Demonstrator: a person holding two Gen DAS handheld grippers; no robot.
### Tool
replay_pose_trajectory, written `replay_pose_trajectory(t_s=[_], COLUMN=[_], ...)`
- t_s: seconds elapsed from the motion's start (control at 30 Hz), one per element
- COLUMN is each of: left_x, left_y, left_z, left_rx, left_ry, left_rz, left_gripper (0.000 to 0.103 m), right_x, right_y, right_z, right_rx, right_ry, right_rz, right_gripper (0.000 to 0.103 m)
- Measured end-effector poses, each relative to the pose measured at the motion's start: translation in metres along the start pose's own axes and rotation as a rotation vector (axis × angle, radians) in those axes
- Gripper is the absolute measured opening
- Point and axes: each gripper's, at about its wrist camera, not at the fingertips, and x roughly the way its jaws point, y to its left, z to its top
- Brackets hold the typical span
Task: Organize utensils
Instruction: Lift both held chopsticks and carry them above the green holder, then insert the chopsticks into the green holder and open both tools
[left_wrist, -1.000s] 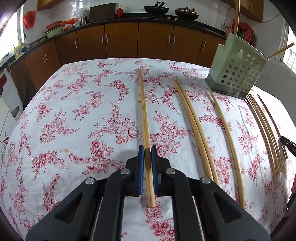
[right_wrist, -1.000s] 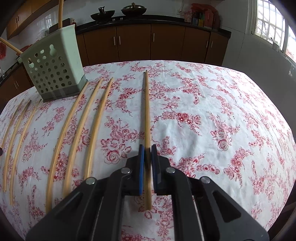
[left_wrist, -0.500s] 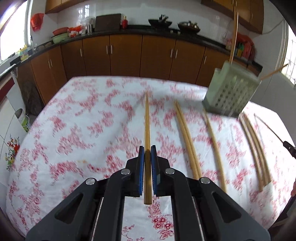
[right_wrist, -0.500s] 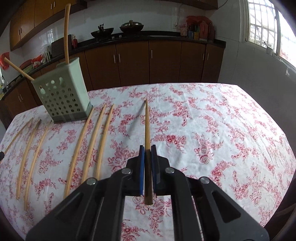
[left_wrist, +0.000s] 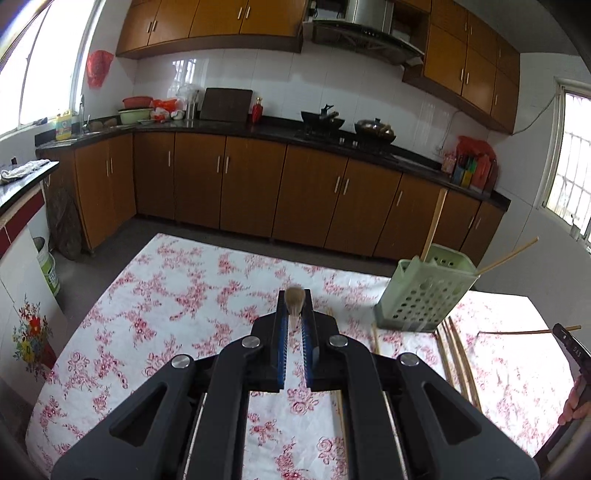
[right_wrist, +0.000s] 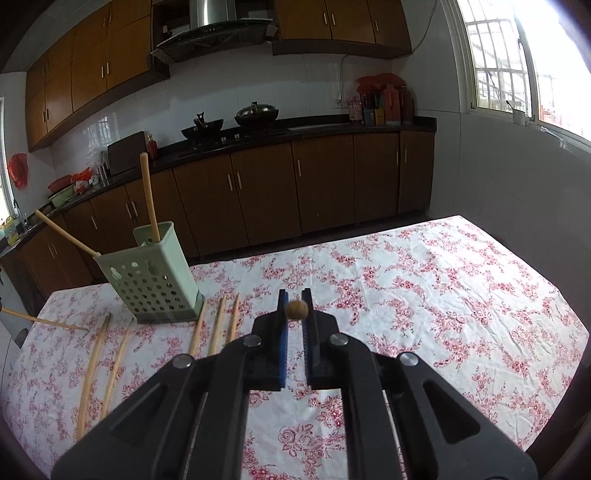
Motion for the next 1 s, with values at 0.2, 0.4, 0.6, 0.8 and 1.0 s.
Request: replay_pose_trajectory(t_s=[0.2, 0.4, 0.6, 0.8, 1.0], left_x=[-0.003, -0.012, -0.041, -0.064, -0.059], left_y=[-0.003, -0.009, -0.032, -0.070, -0.110], left_z=[0.006, 0.017, 0.052, 0.085, 0.112], left_rx=[0.010, 0.024, 0.035, 0.042, 0.029], left_ry=[-0.024, -0.046, -0.110, -0.196, -0.288], left_rz=[-0.007, -0.025, -0.120, -0.219, -0.241], left_gripper=[0.007, 0.007, 0.007, 0.007, 0.007], right_x=[-0.003, -0.017, -0.057, -0.090, -0.087], right_y=[0.001, 0.006, 0.023, 0.048, 0.075], right_z=[0.008, 0.023, 0.064, 0.102, 0.121], right_rx=[0.002, 0.011, 0.024, 0.022, -0.002], right_ry=[-0.032, -0.066, -0.132, -0.236, -0.303], right_rz=[0.003, 0.051, 0.197, 0.332, 0.345], right_gripper=[0.008, 0.008, 0.008, 0.008, 0.008])
